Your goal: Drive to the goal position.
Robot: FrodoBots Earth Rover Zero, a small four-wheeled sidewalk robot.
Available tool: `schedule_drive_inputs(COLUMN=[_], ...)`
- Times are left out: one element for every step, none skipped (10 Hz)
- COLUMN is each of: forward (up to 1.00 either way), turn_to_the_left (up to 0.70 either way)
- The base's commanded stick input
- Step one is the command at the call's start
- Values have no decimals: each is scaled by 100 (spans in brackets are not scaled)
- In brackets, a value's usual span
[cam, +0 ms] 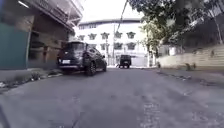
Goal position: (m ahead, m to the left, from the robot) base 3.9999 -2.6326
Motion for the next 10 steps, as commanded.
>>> schedule_drive_inputs(forward=[100, 100, 100, 100, 100, 100, 100, 100, 100, 100], turn_to_the_left=[-1, -1, -1, -1, -1, -1, -1, 38, 20, 0])
